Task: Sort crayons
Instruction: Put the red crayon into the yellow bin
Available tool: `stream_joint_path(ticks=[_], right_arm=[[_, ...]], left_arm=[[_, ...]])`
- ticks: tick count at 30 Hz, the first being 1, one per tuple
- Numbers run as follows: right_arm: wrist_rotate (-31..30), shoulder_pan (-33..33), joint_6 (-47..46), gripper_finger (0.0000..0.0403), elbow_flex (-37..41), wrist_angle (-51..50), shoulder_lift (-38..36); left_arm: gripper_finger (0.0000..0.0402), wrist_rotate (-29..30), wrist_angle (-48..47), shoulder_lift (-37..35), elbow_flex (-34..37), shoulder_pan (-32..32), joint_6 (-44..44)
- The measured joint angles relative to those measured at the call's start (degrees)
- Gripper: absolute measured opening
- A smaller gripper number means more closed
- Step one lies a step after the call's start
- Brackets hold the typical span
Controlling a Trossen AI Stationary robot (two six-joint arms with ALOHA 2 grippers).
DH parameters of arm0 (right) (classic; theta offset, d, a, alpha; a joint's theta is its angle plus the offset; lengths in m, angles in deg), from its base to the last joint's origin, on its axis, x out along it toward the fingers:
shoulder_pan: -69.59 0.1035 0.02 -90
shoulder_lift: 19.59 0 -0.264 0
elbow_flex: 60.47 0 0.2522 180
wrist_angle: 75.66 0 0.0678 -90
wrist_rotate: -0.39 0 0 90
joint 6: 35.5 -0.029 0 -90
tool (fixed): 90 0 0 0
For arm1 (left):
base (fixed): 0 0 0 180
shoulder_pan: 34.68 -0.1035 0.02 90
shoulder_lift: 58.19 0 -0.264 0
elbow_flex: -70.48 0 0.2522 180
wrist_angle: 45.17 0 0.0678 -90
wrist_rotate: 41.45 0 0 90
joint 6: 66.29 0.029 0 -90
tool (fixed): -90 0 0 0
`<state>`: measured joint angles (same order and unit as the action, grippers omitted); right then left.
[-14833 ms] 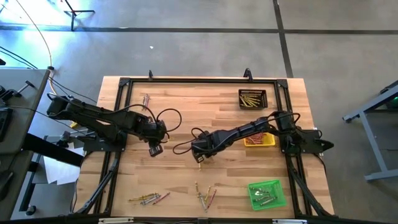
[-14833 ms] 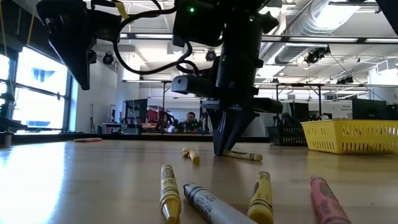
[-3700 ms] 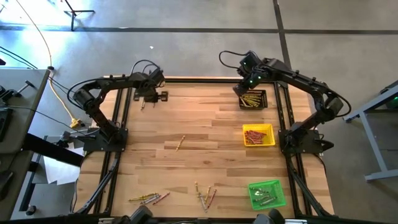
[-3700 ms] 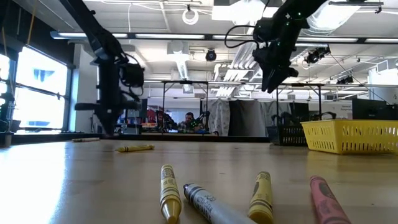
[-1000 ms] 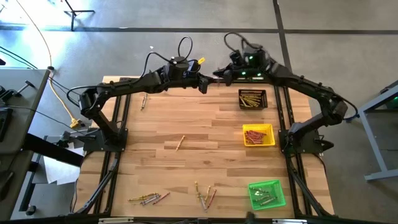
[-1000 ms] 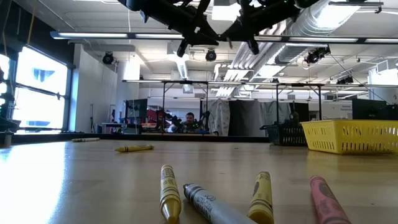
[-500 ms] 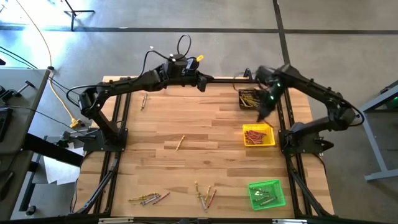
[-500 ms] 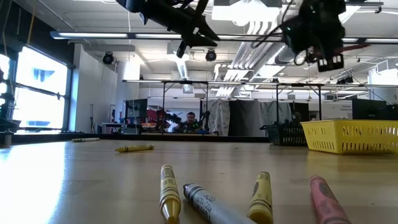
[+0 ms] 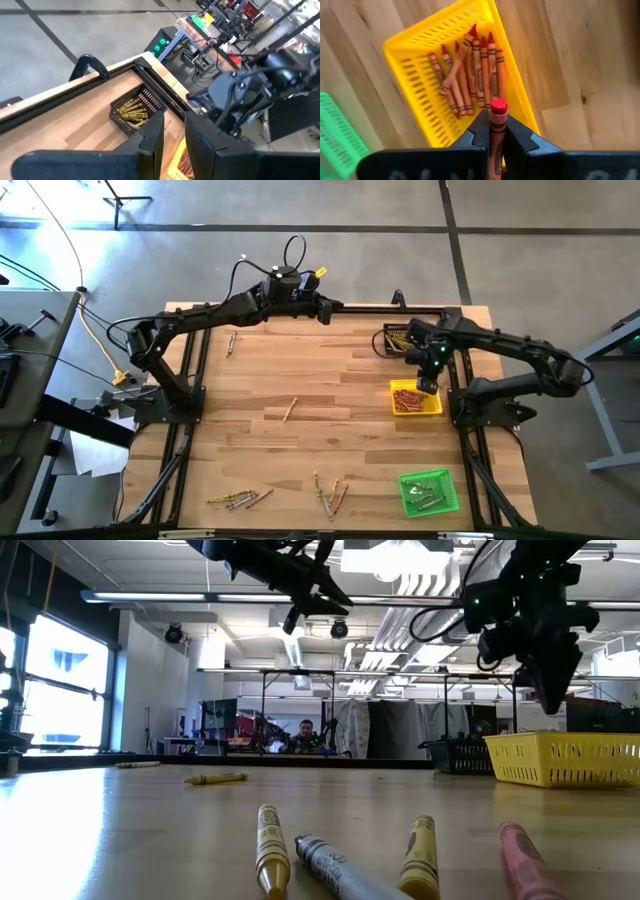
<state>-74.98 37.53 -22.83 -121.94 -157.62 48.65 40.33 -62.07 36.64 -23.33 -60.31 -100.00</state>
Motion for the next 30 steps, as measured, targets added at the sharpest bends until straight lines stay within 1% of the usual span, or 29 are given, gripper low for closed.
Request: stream_joint_path(ticks=[1, 5, 7, 10, 13, 18, 24, 30], right_arm=[[-0.05, 0.47, 0.1, 0.0017, 0.09, 1.07, 0.07], [3.54, 1.54, -0.24, 0.0011, 0.25, 3.47, 0.03], [4.03, 2.19, 0.25, 0.0011, 0.25, 4.42, 0.03], [4.37, 3.31, 2.29, 0.0017, 0.25, 5.69, 0.03], [5.99, 4.42, 6.45, 0.0022, 0.25, 7.65, 0.03], [5.56, 6.11, 13.66, 0.0024, 0.25, 9.67, 0.03], [5.51, 7.25, 15.89, 0.0026, 0.27, 10.17, 0.03], [5.51, 8.5, 16.42, 0.0028, 0.27, 12.0, 0.05]], left_arm=[[0.0067, 0.0, -0.02, 0.0, 0.0, 0.0, -0.55], [0.0067, 0.0, -0.01, 0.0, 0.0, 0.15, -2.24], [0.0067, 0.02, -0.01, 0.0, 0.0, 0.38, -2.26], [0.0067, 0.02, 0.0, 0.0, 0.0, 0.66, -2.73], [0.0067, 0.02, 0.0, 0.0, 0.0, 0.91, -3.6], [0.0067, 0.02, -0.07, 0.0, 0.0, 1.42, -4.38], [0.0067, 0.0, -1.75, 0.0, 0.0, 2.76, -6.3], [0.0067, 0.02, -6.91, 0.0, 0.0, 4.59, -6.77]])
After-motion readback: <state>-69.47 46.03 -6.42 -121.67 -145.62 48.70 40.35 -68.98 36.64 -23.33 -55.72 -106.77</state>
